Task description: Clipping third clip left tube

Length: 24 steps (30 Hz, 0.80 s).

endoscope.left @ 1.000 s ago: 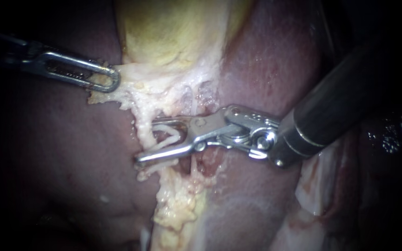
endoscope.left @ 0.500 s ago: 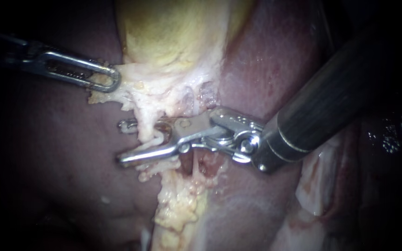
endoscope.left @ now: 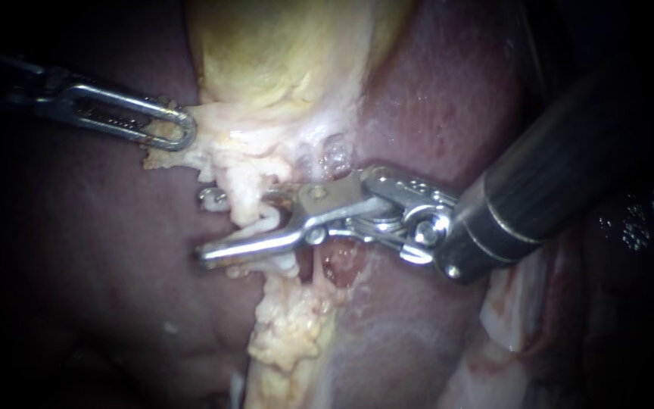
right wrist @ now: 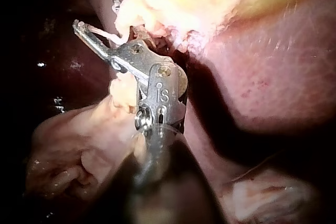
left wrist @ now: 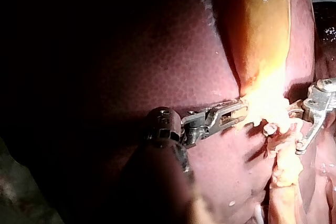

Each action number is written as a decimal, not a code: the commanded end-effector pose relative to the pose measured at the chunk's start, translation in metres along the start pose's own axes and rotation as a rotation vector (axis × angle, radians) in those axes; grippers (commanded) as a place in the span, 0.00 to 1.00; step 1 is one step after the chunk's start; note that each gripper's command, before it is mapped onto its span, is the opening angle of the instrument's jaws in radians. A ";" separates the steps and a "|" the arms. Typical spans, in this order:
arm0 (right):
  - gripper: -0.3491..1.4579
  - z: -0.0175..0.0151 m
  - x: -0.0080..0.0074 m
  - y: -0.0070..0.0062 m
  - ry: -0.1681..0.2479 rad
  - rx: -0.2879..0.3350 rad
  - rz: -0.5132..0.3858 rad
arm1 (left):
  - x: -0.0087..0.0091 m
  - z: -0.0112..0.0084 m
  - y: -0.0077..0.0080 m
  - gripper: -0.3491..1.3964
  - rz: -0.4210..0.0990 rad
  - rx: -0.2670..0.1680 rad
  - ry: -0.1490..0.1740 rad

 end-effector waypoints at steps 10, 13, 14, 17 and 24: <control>0.42 0.0000 0.0008 -0.0008 0.001 0.004 0.004 | 0.0000 0.0000 0.0000 0.00 0.000 -0.001 0.000; 0.38 -0.0001 0.0007 -0.0007 0.001 0.004 0.021 | 0.0000 0.0000 0.0000 0.00 0.000 -0.001 0.000; 0.37 -0.0001 0.0006 -0.0007 0.001 0.004 0.027 | 0.0000 0.0000 0.0000 0.00 0.000 -0.001 0.000; 0.31 -0.0002 0.0005 -0.0007 0.001 0.005 0.032 | 0.0000 0.0000 0.0000 0.00 0.000 -0.001 0.000; 0.17 -0.0004 0.0004 -0.0008 0.001 0.006 0.079 | 0.0000 0.0000 0.0000 0.00 0.000 -0.001 0.000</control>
